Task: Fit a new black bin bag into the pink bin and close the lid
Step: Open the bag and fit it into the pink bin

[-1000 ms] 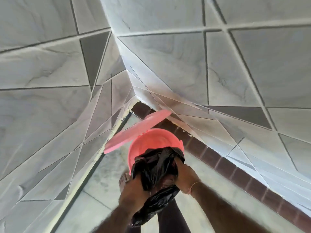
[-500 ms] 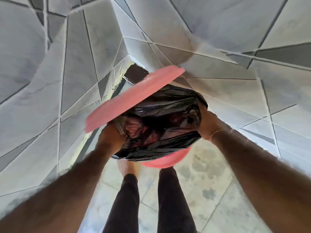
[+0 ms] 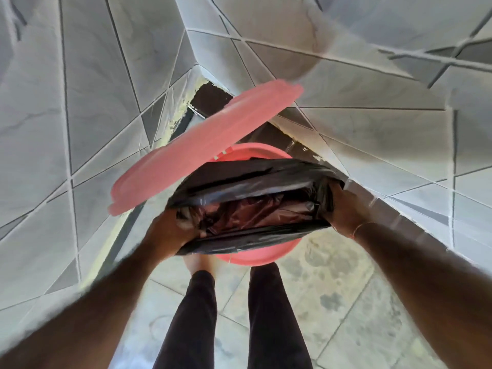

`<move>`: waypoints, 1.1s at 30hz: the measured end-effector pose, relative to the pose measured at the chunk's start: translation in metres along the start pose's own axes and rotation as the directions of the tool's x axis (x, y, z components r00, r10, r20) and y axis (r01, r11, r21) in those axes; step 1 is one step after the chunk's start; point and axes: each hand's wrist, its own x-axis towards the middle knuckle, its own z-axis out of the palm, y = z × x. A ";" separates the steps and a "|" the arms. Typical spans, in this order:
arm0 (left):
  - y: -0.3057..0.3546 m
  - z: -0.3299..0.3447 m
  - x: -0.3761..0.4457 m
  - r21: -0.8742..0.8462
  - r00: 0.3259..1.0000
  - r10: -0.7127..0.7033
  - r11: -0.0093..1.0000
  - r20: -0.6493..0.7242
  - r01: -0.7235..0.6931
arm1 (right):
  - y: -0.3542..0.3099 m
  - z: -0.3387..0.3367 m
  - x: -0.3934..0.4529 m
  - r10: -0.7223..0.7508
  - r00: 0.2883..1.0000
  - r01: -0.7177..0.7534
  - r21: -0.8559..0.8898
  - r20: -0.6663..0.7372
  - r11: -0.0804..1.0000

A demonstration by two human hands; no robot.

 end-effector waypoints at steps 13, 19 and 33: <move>-0.054 0.062 -0.014 -0.018 0.984 -0.075 0.997 -0.160 0.073 | -0.001 0.058 -0.041 0.118 0.993 -0.118 -0.011 0.018 0.993; -0.036 0.043 0.023 -0.086 0.952 -0.083 0.994 -0.294 0.060 | -0.009 0.051 -0.025 0.152 0.974 -0.128 0.146 -0.171 0.981; 0.051 -0.042 0.033 0.249 0.939 0.295 0.936 -0.178 -0.247 | -0.064 -0.059 0.036 0.193 0.974 -0.222 0.328 0.120 0.918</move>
